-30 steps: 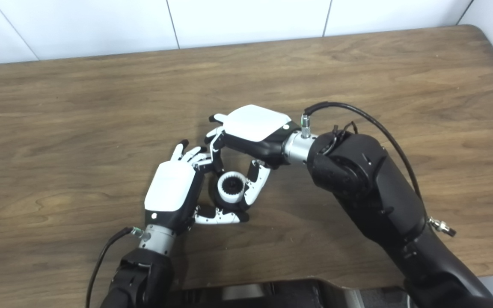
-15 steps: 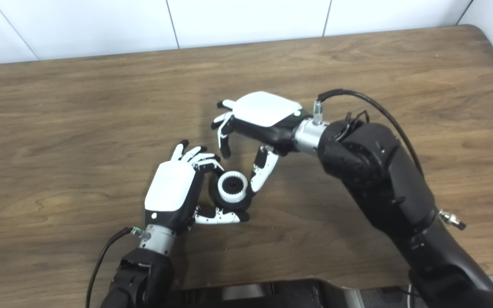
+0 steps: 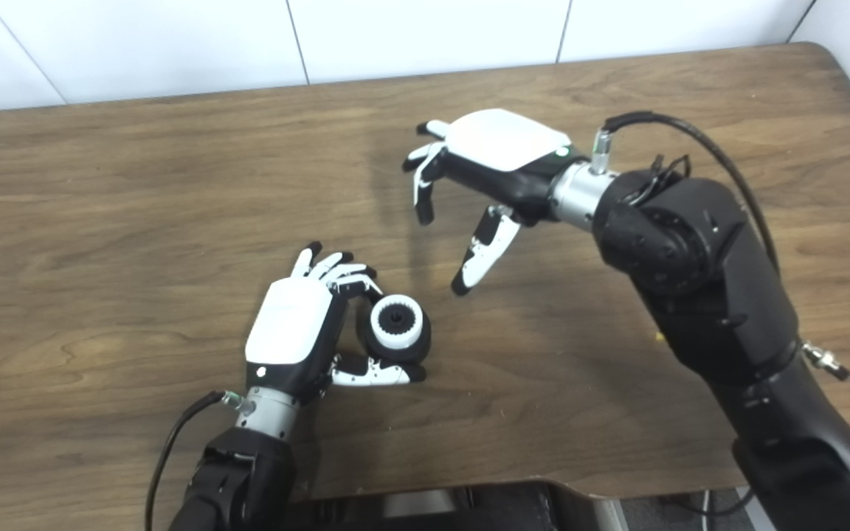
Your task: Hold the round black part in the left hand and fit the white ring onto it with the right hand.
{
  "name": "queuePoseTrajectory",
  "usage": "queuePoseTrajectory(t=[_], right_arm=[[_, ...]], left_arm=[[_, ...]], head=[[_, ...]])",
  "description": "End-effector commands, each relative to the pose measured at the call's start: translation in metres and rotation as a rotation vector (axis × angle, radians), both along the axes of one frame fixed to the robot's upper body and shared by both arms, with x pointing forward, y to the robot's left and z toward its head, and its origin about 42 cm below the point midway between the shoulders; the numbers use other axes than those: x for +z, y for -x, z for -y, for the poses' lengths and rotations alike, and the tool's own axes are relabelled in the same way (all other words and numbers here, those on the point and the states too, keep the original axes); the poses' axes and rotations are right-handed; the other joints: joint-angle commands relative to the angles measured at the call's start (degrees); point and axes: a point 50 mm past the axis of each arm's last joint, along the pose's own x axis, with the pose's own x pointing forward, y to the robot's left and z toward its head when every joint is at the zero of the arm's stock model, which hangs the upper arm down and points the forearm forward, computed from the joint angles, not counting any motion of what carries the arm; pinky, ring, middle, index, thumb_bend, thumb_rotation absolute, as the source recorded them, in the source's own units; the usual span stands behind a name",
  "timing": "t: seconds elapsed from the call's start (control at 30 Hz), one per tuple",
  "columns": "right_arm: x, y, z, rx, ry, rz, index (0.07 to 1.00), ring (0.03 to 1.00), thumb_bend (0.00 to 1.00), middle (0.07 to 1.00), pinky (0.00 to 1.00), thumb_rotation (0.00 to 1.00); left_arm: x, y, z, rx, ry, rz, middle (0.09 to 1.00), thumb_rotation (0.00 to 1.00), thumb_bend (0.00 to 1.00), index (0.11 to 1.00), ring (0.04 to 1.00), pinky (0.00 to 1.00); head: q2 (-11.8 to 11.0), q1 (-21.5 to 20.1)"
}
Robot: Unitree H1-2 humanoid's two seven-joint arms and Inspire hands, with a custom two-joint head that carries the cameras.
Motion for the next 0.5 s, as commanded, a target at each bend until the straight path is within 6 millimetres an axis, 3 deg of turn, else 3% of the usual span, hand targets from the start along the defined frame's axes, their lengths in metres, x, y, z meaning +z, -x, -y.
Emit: queuePoseTrajectory(t=[0.0, 0.07, 0.1, 0.2, 0.37, 0.47], right_arm=[[0.0222, 0.0017, 0.004, -0.015, -0.021, 0.067, 0.572, 1.0, 1.0, 0.889, 0.94, 0.24], [0.0231, 0.003, 0.0061, -0.024, -0.023, 0.066, 0.579, 1.0, 1.0, 0.894, 0.93, 0.24], [0.0233, 0.0036, 0.0067, -0.027, -0.025, 0.065, 0.583, 1.0, 1.0, 0.897, 0.92, 0.24], [0.0231, 0.0053, 0.0096, -0.035, -0.029, 0.062, 0.584, 1.0, 1.0, 0.891, 0.9, 0.24], [0.0213, 0.007, 0.0127, -0.052, -0.033, 0.054, 0.592, 1.0, 0.99, 0.884, 0.89, 0.24], [0.0193, 0.0076, 0.0136, -0.061, -0.032, 0.052, 0.598, 1.0, 0.99, 0.884, 0.89, 0.25]], left_arm=[[0.0067, -0.0036, -0.0027, 0.008, 0.006, 0.024, 0.776, 0.07, 0.52, 0.494, 0.881, 1.0], [0.0061, -0.004, -0.0045, 0.011, 0.023, 0.004, 0.783, 0.07, 0.52, 0.498, 0.875, 1.0], [0.0058, -0.0044, -0.0055, 0.01, 0.034, -0.008, 0.79, 0.14, 0.7, 0.62, 0.871, 1.0], [0.0059, -0.0055, -0.0075, 0.017, 0.045, -0.055, 0.827, 0.26, 0.84, 0.781, 0.886, 1.0], [0.0081, -0.007, -0.0109, 0.02, 0.03, -0.125, 0.876, 0.33, 0.94, 0.897, 0.917, 1.0], [0.0095, -0.0067, -0.0117, 0.02, 0.019, -0.147, 0.899, 0.34, 0.99, 0.923, 0.923, 1.0]], head=[[-0.15, -0.29], [-0.2, -0.41], [-0.27, -0.47], [-0.3, -0.43], [-0.32, -0.56], [-0.28, -0.33]])
